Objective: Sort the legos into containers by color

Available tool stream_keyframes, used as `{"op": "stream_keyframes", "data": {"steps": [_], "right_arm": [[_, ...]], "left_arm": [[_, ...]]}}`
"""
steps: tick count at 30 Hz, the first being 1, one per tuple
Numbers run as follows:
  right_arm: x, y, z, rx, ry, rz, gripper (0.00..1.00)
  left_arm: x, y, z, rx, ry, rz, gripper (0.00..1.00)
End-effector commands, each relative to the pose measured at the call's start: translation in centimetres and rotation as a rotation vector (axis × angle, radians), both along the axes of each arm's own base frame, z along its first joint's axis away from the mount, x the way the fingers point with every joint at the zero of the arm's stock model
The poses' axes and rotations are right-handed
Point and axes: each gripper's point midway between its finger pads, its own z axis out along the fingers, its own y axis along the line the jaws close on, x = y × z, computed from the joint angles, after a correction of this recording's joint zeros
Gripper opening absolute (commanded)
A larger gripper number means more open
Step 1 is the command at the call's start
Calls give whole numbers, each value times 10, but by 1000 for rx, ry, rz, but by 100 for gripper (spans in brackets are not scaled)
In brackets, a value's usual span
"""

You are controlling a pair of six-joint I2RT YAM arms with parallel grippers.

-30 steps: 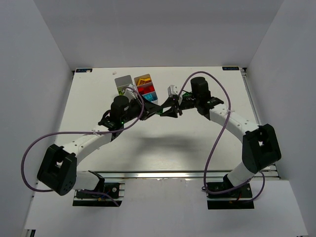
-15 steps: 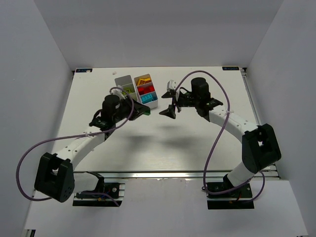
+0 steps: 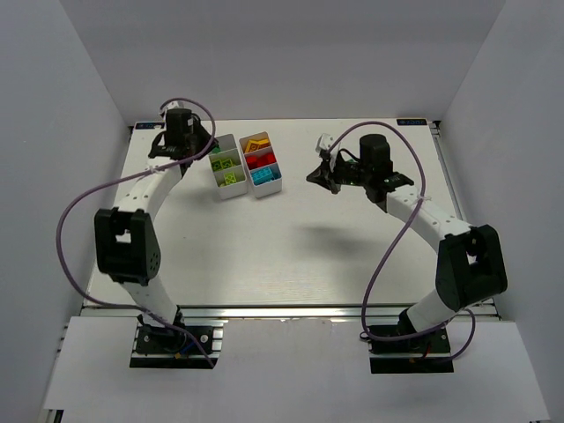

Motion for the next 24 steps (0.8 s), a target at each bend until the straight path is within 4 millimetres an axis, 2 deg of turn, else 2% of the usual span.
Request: {"op": "stream_keyframes", "data": {"steps": [1,2,4,5,6,12,14,17,18,20,22,24], "right_arm": [[-2,-12,20,7,-43,-20,0],[-1,-15,19,7,-36,-29,0],[4,-25,17,10,-19,-56,0],[4,-28,15,11,-9,-59,0],[5,-30,15,13,-5,-63,0],[8,-39,6,8,26,-80,0],[8,-41,4,8,32,-80,0],[10,-43,1,2,38,-85,0],[10,-43,0,-3,34,-82,0],[12,-45,-2,-10,35,-90,0],[14,-48,-4,-15,37,-102,10],[17,-52,-6,-16,51,-123,19]], "left_arm": [[21,12,-1,113,13,16,0],[35,13,-5,126,21,24,0],[47,14,-9,142,25,33,0],[52,15,-22,151,52,35,0],[60,14,-15,152,33,36,0],[77,10,-23,145,34,30,2],[78,9,-24,138,34,25,9],[76,7,-28,132,45,24,36],[76,6,-27,133,42,26,50],[74,5,-24,134,37,26,58],[72,2,-18,132,25,22,64],[69,0,-18,132,27,21,65]]}}
